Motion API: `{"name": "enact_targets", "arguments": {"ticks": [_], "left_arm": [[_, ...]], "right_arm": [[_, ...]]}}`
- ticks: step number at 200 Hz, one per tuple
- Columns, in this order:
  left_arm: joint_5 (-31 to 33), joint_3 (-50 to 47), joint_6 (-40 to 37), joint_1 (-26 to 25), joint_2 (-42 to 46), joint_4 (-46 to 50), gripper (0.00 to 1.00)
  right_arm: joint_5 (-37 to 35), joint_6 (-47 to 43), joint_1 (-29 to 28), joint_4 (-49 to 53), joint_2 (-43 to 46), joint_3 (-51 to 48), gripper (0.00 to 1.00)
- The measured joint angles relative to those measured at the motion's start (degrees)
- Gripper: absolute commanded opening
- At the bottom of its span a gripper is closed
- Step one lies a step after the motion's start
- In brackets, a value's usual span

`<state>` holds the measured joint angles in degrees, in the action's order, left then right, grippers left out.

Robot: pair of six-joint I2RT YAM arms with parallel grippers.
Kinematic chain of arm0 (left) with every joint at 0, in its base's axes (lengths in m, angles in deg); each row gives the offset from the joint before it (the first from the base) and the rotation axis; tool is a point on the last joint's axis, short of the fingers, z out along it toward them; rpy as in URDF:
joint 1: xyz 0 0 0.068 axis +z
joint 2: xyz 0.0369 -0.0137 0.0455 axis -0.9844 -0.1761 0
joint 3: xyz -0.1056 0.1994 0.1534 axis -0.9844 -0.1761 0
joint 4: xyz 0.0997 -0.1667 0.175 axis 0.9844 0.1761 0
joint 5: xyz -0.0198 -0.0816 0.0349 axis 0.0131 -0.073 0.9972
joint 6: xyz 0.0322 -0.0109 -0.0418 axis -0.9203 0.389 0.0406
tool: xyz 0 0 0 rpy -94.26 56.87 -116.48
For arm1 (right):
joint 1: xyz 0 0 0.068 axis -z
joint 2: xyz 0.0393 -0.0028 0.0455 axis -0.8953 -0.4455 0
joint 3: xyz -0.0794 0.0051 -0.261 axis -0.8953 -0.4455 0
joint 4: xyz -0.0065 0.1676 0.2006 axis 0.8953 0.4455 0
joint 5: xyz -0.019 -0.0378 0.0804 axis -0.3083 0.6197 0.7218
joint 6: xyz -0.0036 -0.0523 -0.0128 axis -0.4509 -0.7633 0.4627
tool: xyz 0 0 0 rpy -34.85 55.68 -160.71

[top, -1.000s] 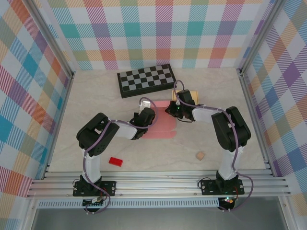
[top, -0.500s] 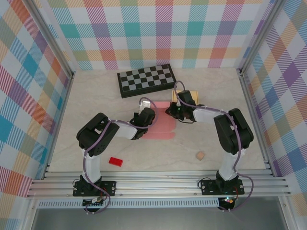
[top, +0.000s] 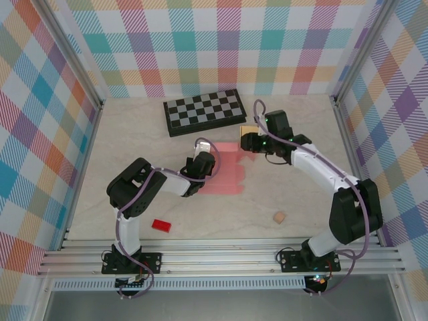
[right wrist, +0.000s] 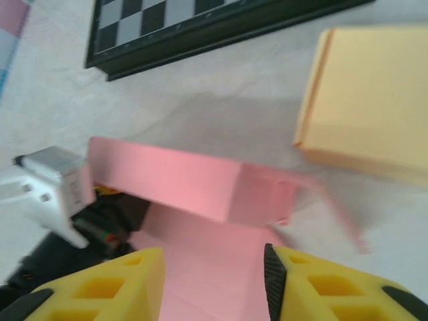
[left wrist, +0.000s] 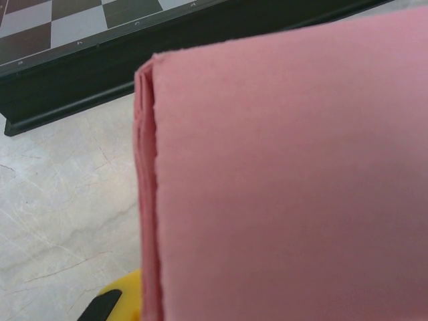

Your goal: Fold the paper box

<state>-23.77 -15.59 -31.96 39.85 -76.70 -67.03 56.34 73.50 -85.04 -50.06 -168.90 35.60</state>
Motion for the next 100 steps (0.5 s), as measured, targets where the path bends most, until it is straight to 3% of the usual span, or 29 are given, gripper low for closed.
{"name": "enact_targets", "arguments": {"ticks": [39, 71, 100], "left_arm": [[-0.96, -1.73, -1.51, 0.00, 0.42, -2.56, 0.00], [-1.97, -2.91, -2.45, 0.00, 0.76, -4.22, 0.00], [-3.10, -3.78, -3.23, 0.00, 1.03, -5.51, 0.00]], "right_arm": [[-5.77, -19.98, 6.54, 3.93, -2.49, 2.10, 0.47], [-7.65, -36.35, 6.75, 4.09, -7.82, 1.01, 0.46], [-7.17, -45.68, 6.67, 3.91, -11.72, 0.33, 0.45]]}}
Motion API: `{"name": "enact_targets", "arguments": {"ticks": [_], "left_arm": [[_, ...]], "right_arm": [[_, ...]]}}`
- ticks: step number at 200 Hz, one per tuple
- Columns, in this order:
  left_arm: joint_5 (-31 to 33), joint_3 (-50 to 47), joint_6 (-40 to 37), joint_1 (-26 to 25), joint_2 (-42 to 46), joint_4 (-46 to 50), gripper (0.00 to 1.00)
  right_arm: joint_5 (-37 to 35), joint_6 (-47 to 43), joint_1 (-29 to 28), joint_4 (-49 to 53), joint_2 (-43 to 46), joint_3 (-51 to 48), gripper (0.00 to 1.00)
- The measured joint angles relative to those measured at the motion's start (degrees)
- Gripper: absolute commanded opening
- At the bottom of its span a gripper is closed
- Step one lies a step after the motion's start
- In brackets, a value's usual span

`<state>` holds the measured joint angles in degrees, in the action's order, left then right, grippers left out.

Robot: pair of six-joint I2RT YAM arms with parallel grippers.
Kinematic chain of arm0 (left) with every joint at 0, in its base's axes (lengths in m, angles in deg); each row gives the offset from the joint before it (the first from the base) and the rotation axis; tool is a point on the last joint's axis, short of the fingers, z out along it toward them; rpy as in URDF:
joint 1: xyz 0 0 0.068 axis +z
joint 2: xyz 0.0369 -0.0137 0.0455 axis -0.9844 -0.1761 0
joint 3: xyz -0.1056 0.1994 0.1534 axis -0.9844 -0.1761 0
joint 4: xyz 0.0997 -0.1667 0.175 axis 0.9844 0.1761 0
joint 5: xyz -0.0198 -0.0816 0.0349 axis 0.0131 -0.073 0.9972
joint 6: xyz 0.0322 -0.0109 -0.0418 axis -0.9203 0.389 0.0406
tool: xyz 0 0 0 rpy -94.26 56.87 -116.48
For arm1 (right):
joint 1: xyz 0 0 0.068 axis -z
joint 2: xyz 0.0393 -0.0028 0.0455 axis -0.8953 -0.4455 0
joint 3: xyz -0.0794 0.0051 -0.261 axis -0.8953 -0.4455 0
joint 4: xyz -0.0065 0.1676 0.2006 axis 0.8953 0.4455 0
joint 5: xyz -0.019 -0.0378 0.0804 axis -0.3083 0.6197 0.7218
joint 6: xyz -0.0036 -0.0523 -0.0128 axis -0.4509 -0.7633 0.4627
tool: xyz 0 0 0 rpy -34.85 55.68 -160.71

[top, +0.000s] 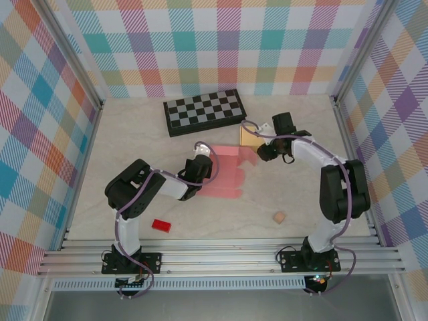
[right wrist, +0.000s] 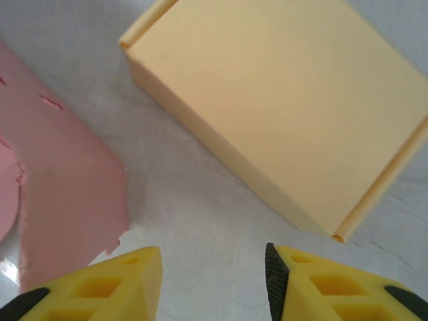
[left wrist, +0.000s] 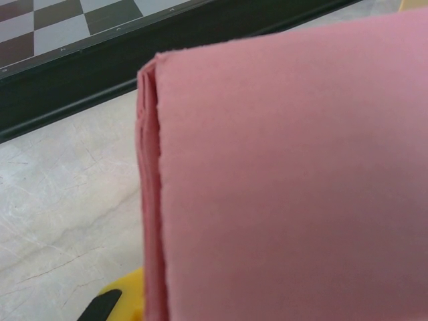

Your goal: Fold the paper box

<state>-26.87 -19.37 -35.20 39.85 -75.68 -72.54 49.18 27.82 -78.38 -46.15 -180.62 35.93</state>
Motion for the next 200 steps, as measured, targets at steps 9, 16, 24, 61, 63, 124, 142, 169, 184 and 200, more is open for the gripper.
{"name": "enact_targets", "arguments": {"ticks": [9, 16, 24, 61, 63, 124, 142, 169, 184, 200], "left_arm": [[-0.24, 0.00, -0.09, 0.00, 0.04, -0.02, 0.00], [-0.42, 0.00, -0.28, 0.00, 0.07, -0.02, 0.00], [-0.55, 0.00, -0.46, 0.00, 0.07, 0.00, 0.00], [-0.61, 0.02, -0.83, 0.00, 0.07, 0.02, 0.00], [-0.61, 0.02, -0.83, 0.02, 0.07, 0.02, 0.00], [-1.46, 0.55, -0.81, 0.02, 0.07, 0.72, 0.00], [-1.57, 0.76, -0.81, 0.02, 0.07, 1.07, 0.00], [-1.68, 0.76, -0.81, 0.02, 0.07, 1.09, 0.00], [-1.66, 0.76, -0.79, 0.02, 0.07, 1.09, 0.00], [-1.66, 0.96, -0.59, 0.02, 0.07, 1.51, 0.00]], "right_arm": [[0.61, -1.88, 0.00, -0.02, -0.68, -0.02, 0.44], [1.51, -3.34, -0.02, 0.02, -1.09, -0.02, 0.43], [2.64, -4.70, -0.13, 0.00, -1.29, -0.07, 0.44], [7.39, -8.46, -1.05, -1.42, -1.33, -2.36, 0.44], [7.65, -8.66, -1.16, -1.42, -1.33, -2.49, 0.44], [12.09, -10.91, -4.15, -1.20, -1.33, -2.80, 0.43], [13.05, -10.84, -4.66, -1.25, -1.36, -2.80, 0.43], [13.77, -10.45, -4.81, -1.27, -1.38, -2.80, 0.41], [14.43, -10.45, -4.94, -1.27, -1.49, -2.75, 0.40], [14.67, -10.45, -5.53, -1.27, -1.51, -2.75, 0.40]]}}
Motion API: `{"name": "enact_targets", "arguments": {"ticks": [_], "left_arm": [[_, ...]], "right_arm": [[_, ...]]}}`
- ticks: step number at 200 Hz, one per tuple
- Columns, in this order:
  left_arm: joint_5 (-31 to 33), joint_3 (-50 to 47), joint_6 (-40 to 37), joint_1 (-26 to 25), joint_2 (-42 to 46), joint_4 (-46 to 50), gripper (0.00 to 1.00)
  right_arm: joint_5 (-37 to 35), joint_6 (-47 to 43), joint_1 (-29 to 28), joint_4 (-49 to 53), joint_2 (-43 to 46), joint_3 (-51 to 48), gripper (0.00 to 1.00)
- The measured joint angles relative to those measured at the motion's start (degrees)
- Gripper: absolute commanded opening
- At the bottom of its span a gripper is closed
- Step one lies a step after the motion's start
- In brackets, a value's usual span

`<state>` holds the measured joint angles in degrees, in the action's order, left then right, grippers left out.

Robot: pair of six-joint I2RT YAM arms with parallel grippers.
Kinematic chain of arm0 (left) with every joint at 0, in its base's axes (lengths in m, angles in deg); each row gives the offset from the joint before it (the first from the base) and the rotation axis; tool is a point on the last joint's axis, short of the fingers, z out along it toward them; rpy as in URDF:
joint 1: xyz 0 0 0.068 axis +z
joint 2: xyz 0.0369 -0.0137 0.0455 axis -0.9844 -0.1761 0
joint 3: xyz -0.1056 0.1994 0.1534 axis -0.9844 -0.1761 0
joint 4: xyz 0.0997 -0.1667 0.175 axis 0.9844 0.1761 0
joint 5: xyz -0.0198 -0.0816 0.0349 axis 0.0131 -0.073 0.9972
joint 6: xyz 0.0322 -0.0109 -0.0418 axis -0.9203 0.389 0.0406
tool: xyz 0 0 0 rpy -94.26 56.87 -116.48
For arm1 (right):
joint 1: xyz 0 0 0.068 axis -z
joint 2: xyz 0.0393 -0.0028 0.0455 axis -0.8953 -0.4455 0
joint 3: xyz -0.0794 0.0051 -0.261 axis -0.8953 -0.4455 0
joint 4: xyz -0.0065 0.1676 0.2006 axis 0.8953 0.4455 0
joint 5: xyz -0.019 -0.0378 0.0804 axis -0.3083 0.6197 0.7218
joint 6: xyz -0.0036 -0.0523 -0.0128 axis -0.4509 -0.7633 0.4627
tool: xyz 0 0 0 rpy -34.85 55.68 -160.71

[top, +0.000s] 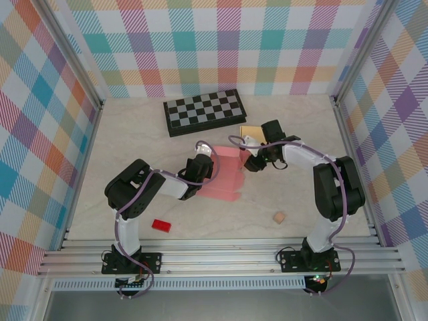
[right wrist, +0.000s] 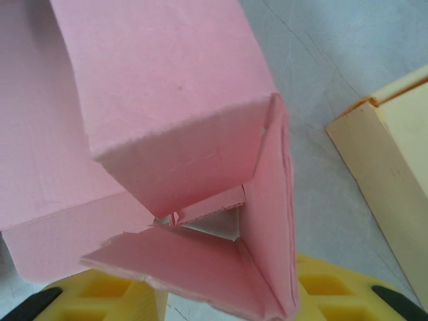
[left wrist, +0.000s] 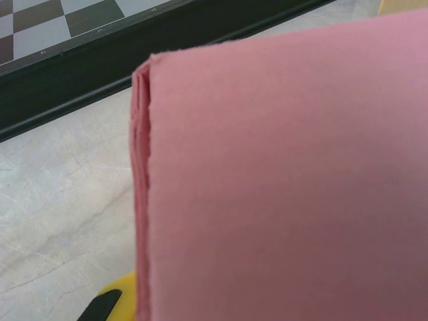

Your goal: Fold the paper box

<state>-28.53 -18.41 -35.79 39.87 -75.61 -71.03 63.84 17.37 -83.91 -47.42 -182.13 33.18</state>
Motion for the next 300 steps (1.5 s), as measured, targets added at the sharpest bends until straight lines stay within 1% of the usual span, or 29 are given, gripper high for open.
{"name": "enact_targets", "arguments": {"ticks": [51, 138, 172, 259, 300], "left_arm": [[0.00, 0.94, 0.83, 0.00, 0.00, 1.75, 0.00], [0.26, 1.90, 2.38, 0.00, 0.00, 3.67, 0.00], [0.15, 2.05, 2.43, 0.00, 0.00, 3.89, 0.00], [0.20, 2.19, 2.56, 0.00, 0.00, 4.13, 0.00], [0.20, 3.06, 2.84, 0.00, 0.00, 5.70, 0.00]], "right_arm": [[0.31, 0.20, -1.18, 0.28, 0.00, 0.00, 0.38], [-0.96, 7.06, -2.43, -0.66, 0.00, 0.00, 0.35], [-1.31, 9.27, -3.45, -2.93, 0.00, 0.00, 0.33], [-1.86, 12.09, -3.76, -4.96, 0.00, -0.02, 0.34], [-3.34, 15.26, -3.96, -6.75, 0.00, -0.17, 0.36]]}}
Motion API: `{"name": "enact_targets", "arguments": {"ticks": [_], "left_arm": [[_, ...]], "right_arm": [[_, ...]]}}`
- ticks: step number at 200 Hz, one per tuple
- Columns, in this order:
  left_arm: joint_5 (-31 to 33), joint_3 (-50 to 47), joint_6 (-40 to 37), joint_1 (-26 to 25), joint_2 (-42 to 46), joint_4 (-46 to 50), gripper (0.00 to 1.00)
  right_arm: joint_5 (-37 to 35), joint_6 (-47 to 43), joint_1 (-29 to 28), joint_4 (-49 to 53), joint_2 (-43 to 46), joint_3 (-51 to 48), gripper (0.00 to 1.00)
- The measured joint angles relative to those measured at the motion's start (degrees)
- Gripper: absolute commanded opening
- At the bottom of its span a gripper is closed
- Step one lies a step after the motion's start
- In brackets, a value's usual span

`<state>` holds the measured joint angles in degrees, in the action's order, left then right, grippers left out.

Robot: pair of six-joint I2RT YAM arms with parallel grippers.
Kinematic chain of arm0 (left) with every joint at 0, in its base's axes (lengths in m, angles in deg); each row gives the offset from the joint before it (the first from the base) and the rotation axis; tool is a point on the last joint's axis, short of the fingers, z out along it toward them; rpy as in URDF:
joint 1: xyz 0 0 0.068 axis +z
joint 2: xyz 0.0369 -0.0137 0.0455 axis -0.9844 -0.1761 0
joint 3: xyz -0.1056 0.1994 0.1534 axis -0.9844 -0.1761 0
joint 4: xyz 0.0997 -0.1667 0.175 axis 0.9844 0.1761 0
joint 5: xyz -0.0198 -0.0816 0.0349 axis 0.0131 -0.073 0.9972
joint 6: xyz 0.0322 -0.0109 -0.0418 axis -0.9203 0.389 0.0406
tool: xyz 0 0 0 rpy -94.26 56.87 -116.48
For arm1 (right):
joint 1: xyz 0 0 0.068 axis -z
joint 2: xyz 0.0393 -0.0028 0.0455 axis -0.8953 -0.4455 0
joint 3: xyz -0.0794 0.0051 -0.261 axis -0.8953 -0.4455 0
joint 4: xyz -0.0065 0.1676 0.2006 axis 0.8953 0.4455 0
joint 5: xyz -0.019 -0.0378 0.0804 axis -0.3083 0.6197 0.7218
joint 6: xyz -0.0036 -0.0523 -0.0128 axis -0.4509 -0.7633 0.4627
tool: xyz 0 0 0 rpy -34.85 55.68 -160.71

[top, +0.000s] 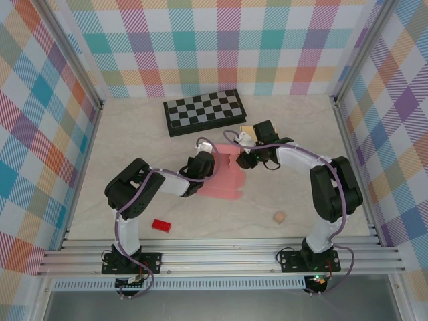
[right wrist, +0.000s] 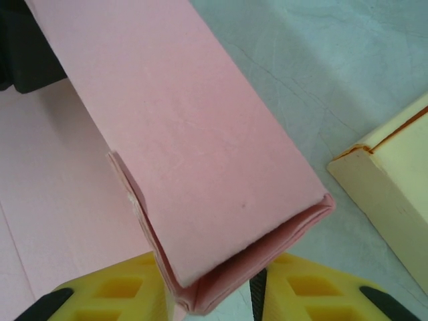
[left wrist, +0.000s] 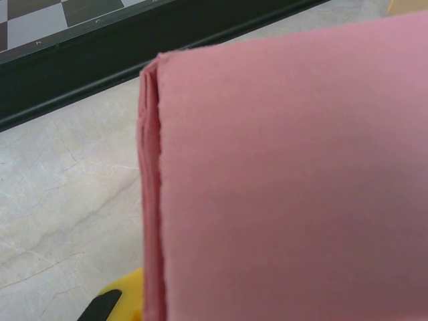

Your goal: Fold the paper box

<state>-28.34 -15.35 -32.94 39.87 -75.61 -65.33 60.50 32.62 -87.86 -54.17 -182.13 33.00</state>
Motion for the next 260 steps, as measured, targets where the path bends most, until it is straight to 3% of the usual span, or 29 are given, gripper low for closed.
{"name": "enact_targets", "arguments": {"ticks": [96, 182, 260], "left_arm": [[-0.81, 7.28, 6.54, 0.00, -0.02, 14.25, 0.00], [-1.92, 9.27, 9.42, 0.07, 0.00, 18.03, 0.00], [-2.12, 11.32, 12.02, 0.44, 0.00, 22.51, 0.00]], "right_arm": [[-7.80, 10.71, -2.47, -7.02, 0.68, -3.15, 0.37], [-13.79, 15.26, -4.55, -10.67, 0.15, -3.15, 0.37], [-25.92, 17.38, -9.46, -17.16, -0.63, -4.02, 0.36]]}}
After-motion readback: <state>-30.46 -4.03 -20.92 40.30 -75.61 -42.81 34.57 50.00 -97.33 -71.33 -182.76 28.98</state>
